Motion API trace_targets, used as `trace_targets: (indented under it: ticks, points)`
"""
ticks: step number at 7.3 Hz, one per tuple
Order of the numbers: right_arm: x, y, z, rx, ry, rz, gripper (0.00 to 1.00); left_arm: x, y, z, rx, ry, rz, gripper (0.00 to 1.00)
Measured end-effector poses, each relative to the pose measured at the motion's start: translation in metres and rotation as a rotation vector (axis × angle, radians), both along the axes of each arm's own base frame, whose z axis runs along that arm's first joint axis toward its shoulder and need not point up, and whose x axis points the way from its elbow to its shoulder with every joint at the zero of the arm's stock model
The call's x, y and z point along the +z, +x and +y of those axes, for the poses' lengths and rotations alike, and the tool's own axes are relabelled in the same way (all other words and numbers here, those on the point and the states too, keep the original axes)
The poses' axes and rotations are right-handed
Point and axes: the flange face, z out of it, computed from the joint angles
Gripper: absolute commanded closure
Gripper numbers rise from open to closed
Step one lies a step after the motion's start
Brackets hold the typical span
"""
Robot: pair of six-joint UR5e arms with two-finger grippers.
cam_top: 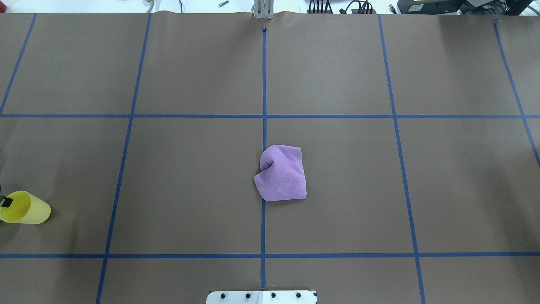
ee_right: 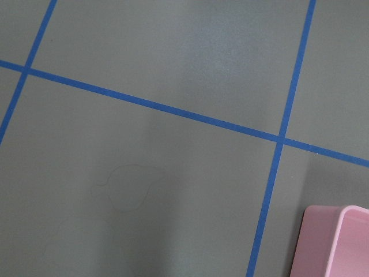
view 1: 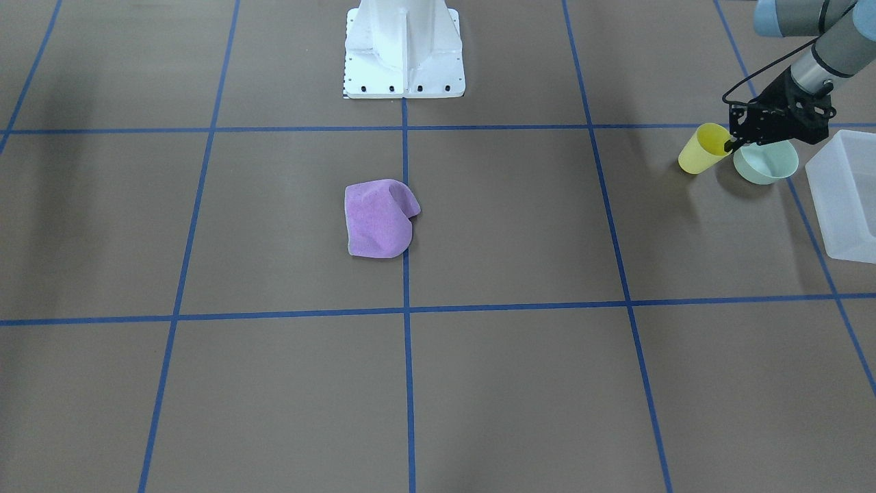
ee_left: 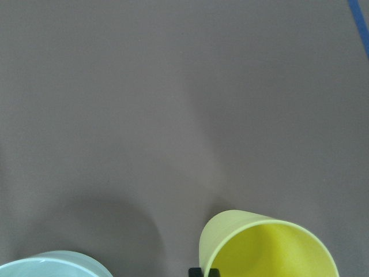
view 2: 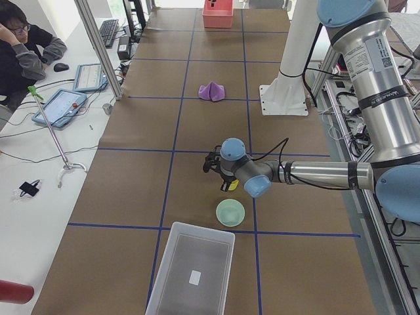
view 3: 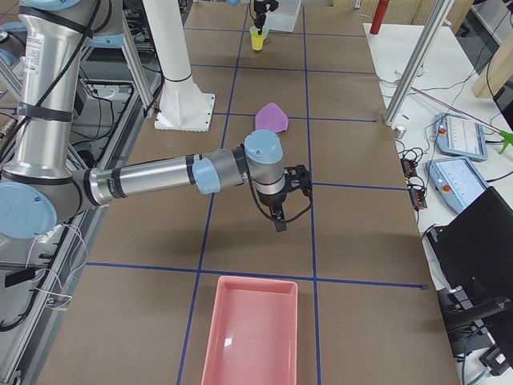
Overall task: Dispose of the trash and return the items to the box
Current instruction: 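Grasp the yellow cup with the left gripper and lift it, then carry the yellow cup over the clear box and release it inside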
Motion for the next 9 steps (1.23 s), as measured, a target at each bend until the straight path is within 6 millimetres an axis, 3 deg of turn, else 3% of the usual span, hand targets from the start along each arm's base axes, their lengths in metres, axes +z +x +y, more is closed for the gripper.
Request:
trace_targets:
  ticks: [2,5,9]
  points:
    - [0.000,-0.001,0.000,-0.001,0.000,-0.001,0.00,-0.012,-0.033,0.001,-0.022,-0.038,0.078,1.00]
    - [0.000,-0.001,0.000,-0.001,-0.004,-0.003,0.00,0.004,-0.105,-0.020,-0.073,-0.008,0.027,1.00]
    - [0.003,-0.001,0.000,-0.002,-0.009,-0.002,0.00,0.044,-0.263,-0.078,0.027,0.105,-0.201,1.00]
